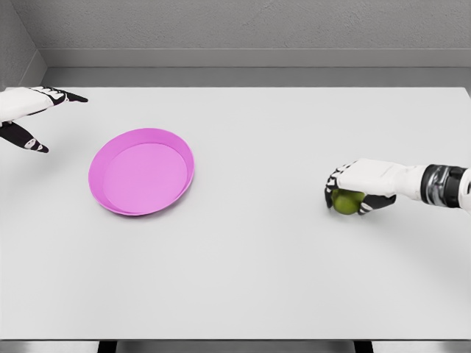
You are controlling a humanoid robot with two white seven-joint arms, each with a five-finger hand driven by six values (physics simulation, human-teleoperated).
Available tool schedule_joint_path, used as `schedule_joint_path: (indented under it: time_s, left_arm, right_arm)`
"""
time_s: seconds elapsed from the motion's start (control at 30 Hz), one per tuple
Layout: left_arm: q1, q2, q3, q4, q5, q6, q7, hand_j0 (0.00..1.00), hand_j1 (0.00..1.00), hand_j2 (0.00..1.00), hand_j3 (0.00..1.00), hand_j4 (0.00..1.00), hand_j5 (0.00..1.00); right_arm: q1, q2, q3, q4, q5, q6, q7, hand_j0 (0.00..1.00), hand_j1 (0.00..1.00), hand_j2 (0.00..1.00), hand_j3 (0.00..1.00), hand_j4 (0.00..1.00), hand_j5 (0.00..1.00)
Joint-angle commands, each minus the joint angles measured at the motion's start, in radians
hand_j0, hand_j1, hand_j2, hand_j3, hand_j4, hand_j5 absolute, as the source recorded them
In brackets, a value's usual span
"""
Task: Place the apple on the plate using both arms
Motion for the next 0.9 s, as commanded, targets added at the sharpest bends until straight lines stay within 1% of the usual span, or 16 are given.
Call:
schedule_joint_path:
  time_s: [0.0,0.2,0.3,0.37,0.67,0.87]
  left_arm:
    - [0.0,0.001,0.001,0.0,0.006,0.002,0.0,1.0,1.0,1.0,1.0,1.0,1.0]
    - [0.0,0.001,0.001,0.0,0.006,0.002,0.0,1.0,1.0,1.0,1.0,1.0,1.0]
    - [0.0,0.002,0.001,0.0,0.006,0.002,0.0,1.0,1.0,1.0,1.0,1.0,1.0]
    - [0.0,0.001,0.001,0.0,0.008,0.002,0.0,1.0,1.0,1.0,1.0,1.0,1.0]
    - [0.0,0.002,0.001,0.0,0.006,0.002,0.0,1.0,1.0,1.0,1.0,1.0,1.0]
    - [0.0,0.002,0.001,0.0,0.006,0.002,0.0,1.0,1.0,1.0,1.0,1.0,1.0]
  right_arm:
    - [-0.003,0.007,-0.001,-0.003,-0.003,0.001,-0.001,0.47,0.47,0.47,0.47,0.47,0.47]
    - [-0.035,0.051,-0.002,-0.003,-0.003,-0.002,-0.001,0.46,0.46,0.46,0.46,0.46,0.46]
    - [-0.038,0.077,-0.002,-0.004,-0.003,-0.005,-0.001,0.47,0.47,0.47,0.47,0.47,0.47]
    - [-0.048,0.105,-0.002,-0.003,-0.003,-0.005,-0.001,0.47,0.47,0.47,0.47,0.47,0.47]
    - [-0.068,0.189,-0.001,-0.003,-0.005,-0.004,-0.001,0.46,0.46,0.46,0.46,0.46,0.46]
    - [-0.074,0.269,-0.001,-0.003,-0.005,-0.004,-0.001,0.47,0.47,0.47,0.47,0.47,0.47]
